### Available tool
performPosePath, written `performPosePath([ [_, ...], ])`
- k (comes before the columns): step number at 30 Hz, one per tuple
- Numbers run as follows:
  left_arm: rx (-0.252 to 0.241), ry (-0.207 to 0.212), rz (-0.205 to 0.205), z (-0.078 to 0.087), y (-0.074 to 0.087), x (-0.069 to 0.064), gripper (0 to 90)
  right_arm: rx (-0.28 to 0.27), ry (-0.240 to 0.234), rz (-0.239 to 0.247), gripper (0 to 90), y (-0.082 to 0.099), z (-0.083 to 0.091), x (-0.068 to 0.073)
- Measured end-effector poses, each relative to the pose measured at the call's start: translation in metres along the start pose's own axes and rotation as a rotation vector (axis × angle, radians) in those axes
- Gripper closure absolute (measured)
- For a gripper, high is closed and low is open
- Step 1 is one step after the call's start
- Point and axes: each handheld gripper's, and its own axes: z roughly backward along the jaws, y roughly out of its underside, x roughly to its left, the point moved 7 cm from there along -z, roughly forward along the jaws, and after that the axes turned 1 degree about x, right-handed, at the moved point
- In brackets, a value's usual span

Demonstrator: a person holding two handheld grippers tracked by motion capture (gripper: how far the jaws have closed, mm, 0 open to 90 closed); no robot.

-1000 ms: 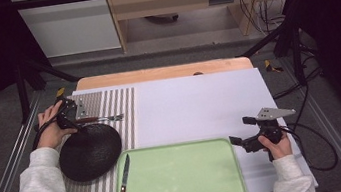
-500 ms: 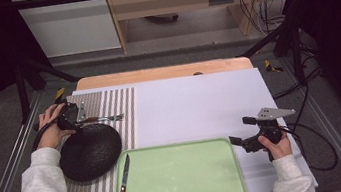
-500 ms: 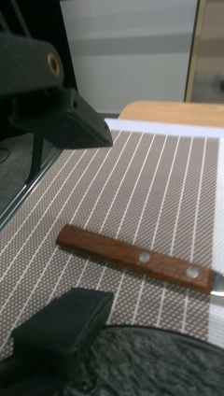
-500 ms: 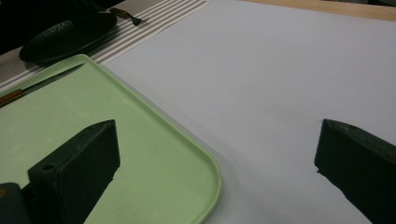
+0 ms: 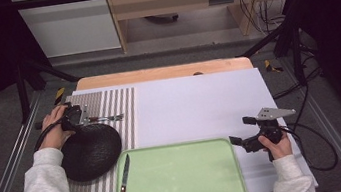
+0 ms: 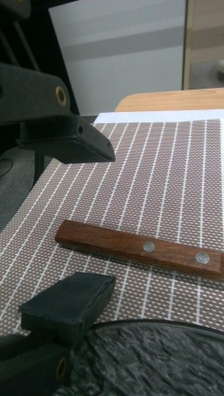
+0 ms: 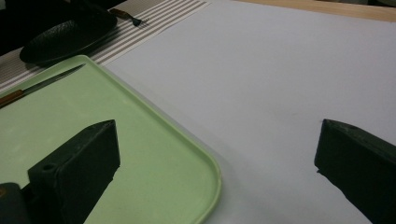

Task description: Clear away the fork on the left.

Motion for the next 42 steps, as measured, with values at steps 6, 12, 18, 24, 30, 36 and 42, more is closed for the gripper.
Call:
performPosePath([
  [6,0.001,0.010,-0.016,-0.004,-0.002,-0.004,41.8,0.000,0.001,-0.001,0.6,0.000,0.000,0.000],
  [12,-0.022,0.014,-0.005,-0.006,-0.003,-0.007,49.7,0.000,0.000,0.000,0.6,0.000,-0.001,0.000],
  [18,-0.043,0.017,-0.016,-0.007,-0.009,-0.008,55.3,0.001,0.000,0.001,0.5,0.000,-0.001,0.000],
  [24,-0.059,0.018,-0.027,-0.009,-0.015,-0.009,59.7,0.000,0.000,-0.001,0.6,0.000,0.000,0.000],
  [30,-0.065,0.026,-0.040,-0.010,-0.020,-0.010,64.3,-0.002,-0.001,-0.001,0.6,0.000,0.000,0.000],
  [36,-0.087,0.028,-0.046,-0.011,-0.025,-0.010,67.2,-0.001,0.000,-0.001,0.6,0.000,0.000,0.000],
  [42,-0.098,0.030,-0.049,-0.013,-0.030,-0.011,68.2,-0.002,0.000,-0.002,0.6,0.000,0.000,0.000],
])
